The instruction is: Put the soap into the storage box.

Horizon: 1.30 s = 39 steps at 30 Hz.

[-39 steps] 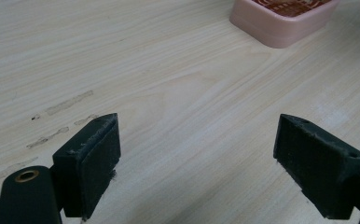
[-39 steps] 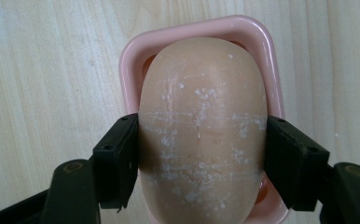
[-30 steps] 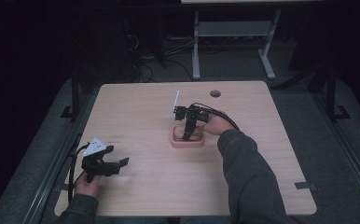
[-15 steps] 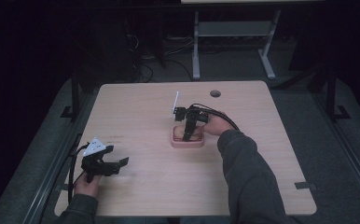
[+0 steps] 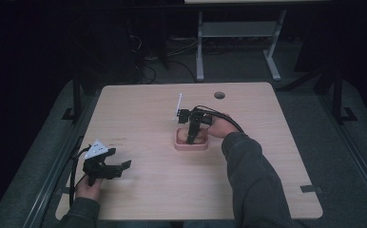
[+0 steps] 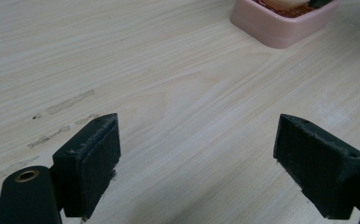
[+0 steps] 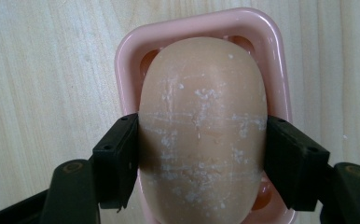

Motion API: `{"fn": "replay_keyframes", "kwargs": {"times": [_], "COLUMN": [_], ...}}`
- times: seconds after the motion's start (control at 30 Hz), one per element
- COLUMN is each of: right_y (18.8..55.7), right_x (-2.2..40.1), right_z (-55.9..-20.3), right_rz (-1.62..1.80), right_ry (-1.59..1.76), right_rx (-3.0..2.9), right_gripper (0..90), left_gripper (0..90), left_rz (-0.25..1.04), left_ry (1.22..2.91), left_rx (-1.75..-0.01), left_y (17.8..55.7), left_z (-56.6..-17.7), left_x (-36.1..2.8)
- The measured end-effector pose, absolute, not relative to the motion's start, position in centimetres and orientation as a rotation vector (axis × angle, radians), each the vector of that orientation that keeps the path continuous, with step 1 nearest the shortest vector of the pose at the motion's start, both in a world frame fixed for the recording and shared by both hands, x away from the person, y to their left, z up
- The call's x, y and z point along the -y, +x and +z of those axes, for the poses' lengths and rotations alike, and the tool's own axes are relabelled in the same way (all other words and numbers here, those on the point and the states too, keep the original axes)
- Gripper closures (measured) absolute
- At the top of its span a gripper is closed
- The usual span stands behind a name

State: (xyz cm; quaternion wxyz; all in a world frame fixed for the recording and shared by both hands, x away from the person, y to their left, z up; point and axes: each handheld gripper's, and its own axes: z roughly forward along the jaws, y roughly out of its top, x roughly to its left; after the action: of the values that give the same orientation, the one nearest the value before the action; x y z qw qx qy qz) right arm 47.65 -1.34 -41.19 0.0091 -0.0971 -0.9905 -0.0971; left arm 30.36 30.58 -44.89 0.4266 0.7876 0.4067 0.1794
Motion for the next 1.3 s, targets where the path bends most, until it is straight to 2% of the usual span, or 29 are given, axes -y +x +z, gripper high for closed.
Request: {"fn": "replay_keyframes", "kwargs": {"times": [0.63, 1.3], "right_y": [47.7, 47.3], "right_x": [1.5, 3.2], "right_z": [-41.3, -40.0], "right_rz": [-0.320, -0.410], "right_ry": [-0.320, -0.401], "right_rx": [3.085, 3.069], "right_gripper": [31.5, 24.6], "left_gripper": [14.3, 14.3], "left_rz": [0.449, 0.451], "left_ry": [1.969, 1.976], "left_rx": [-1.016, -1.015], "left_y": [30.4, 30.4], "left_z": [-44.9, -44.9], "left_x": [-30.5, -30.5]}}
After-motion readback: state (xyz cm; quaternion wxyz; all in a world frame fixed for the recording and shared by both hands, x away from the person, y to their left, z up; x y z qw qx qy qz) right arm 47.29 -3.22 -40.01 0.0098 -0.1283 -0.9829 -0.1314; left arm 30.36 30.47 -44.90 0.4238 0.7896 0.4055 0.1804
